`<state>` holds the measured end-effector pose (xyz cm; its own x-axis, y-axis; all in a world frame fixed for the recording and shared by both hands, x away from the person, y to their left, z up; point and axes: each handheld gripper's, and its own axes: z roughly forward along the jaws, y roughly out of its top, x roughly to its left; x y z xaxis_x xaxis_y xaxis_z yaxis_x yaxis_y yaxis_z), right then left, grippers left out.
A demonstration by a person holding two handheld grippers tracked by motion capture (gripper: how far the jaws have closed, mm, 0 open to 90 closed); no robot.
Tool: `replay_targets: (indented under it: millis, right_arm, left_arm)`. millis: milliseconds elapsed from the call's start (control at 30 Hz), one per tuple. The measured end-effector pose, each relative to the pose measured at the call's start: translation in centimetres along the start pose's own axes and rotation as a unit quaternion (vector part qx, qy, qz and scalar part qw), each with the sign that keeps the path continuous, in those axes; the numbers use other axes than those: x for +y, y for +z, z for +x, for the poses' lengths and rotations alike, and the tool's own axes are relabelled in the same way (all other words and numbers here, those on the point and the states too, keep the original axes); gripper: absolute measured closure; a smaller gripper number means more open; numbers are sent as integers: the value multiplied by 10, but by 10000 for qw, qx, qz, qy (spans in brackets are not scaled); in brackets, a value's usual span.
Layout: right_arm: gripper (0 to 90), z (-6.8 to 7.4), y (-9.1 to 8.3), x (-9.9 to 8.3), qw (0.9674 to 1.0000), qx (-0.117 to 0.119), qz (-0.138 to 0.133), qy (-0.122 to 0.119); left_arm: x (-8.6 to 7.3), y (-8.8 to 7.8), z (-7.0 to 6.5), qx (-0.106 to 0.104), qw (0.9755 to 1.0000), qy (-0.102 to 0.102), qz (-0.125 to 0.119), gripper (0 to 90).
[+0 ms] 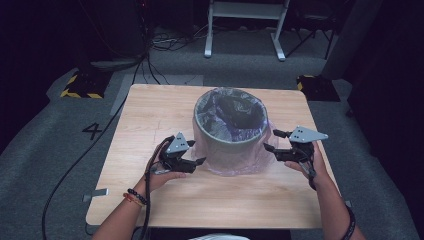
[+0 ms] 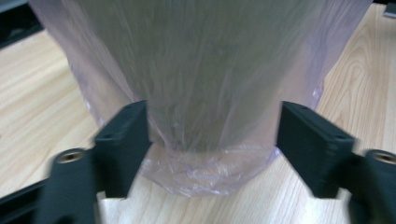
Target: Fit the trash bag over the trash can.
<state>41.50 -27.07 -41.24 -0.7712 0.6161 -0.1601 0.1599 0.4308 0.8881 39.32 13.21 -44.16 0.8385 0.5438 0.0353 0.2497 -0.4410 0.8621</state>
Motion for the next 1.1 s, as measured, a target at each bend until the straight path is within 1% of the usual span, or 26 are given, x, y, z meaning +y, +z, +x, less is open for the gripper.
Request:
replay_targets:
  millis: [33, 67, 100, 133, 167, 200, 233, 267, 300, 333, 400, 467, 533, 600, 633, 667, 700, 733, 767, 800, 867, 900, 1000, 1033, 1067, 1100]
  right_arm:
    - [382, 0, -1, 2, 10000, 17, -51, -16]
    - [411, 1, -1, 5, 10000, 8, -72, -45]
    - [477, 2, -2, 7, 9999, -36, -79, -58]
    - [601, 2, -2, 11, 9999, 2, -113, -69]
    - [601, 2, -2, 11, 9999, 2, -113, -69]
    - [682, 2, -1, 12, 9999, 8, -135, -71]
    - [743, 3, -1, 13, 9998, 7, -163, -62]
    - [803, 3, 0, 14, 9998, 56, -194, -51]
    - [852, 3, 1, 14, 9997, 85, -198, -72]
    - [877, 4, 3, 13, 9998, 74, -163, -90]
    - [890, 4, 7, 11, 9999, 99, -80, -102]
    - [897, 3, 11, 8, 9999, 85, -40, -79]
    - [897, 1, 12, 5, 9999, 126, -46, 26]
    - [897, -1, 11, 4, 9999, 119, -45, 93]
    - [893, -3, 10, 3, 9998, 108, -31, 145]
    - [893, -3, 10, 3, 9998, 108, -31, 145]
    - [866, -5, 9, 3, 9998, 82, -18, 182]
    - [786, -6, 8, 3, 9997, 42, -12, 227]
    - [724, -8, 8, 3, 9996, -23, -20, 270]
    - [689, -9, 7, 3, 9995, -16, -38, 311]
    - [571, -10, 4, 3, 9994, 150, -136, 273]
    - [510, -9, 3, 3, 9994, 154, -166, 247]
    - [366, -7, 0, 5, 9998, 113, -68, 134]
    - [336, -6, -1, 5, 9999, 98, -32, 98]
    - [303, -5, -2, 6, 9999, 95, -32, 53]
    - [295, -5, -3, 6, 9999, 92, -14, 77]
  left_arm:
    - [1, 1, 0, 59, 10000, 23, 34, 328]
    - [3, 2, 0, 104, 9999, 58, 79, 374]
    - [4, 3, 0, 137, 9998, 90, 107, 434]
    - [5, 4, 1, 186, 9996, 122, 148, 548]
    - [5, 5, 1, 177, 9996, 142, 168, 548]
    - [5, 5, 1, 127, 9996, 209, 156, 633]
    - [5, 6, 1, 65, 9996, 248, 140, 706]
    - [5, 8, 0, 43, 9994, 314, 158, 786]
    - [5, 9, 0, 61, 9990, 394, 177, 855]
    - [4, 10, -1, 68, 9988, 440, 185, 893]
    - [4, 13, 0, 69, 9984, 494, 248, 899]
    - [1, 17, 0, 84, 9981, 498, 340, 900]
    - [-2, 19, 1, 94, 9979, 483, 428, 899]
    - [-5, 19, 3, 118, 9980, 431, 457, 899]
    - [-6, 18, 4, 125, 9978, 448, 470, 899]
    - [-6, 17, 4, 145, 9978, 439, 482, 899]
    - [-7, 15, 5, 143, 9979, 432, 466, 898]
    - [-7, 13, 5, 150, 9982, 391, 420, 855]
    - [-7, 11, 5, 204, 9984, 338, 396, 760]
    - [-7, 8, 5, 251, 9984, 300, 398, 663]
    - [-8, 3, 4, 371, 9984, 188, 374, 520]
    - [-10, 1, 5, 392, 9984, 125, 383, 438]
    - [-16, -5, 6, 293, 9984, -92, 468, 297]
    - [-18, -7, 5, 300, 9980, -98, 548, 251]
    - [-20, -8, 4, 320, 9978, -85, 567, 235]
    - [-23, -10, 3, 354, 9977, -76, 572, 233]
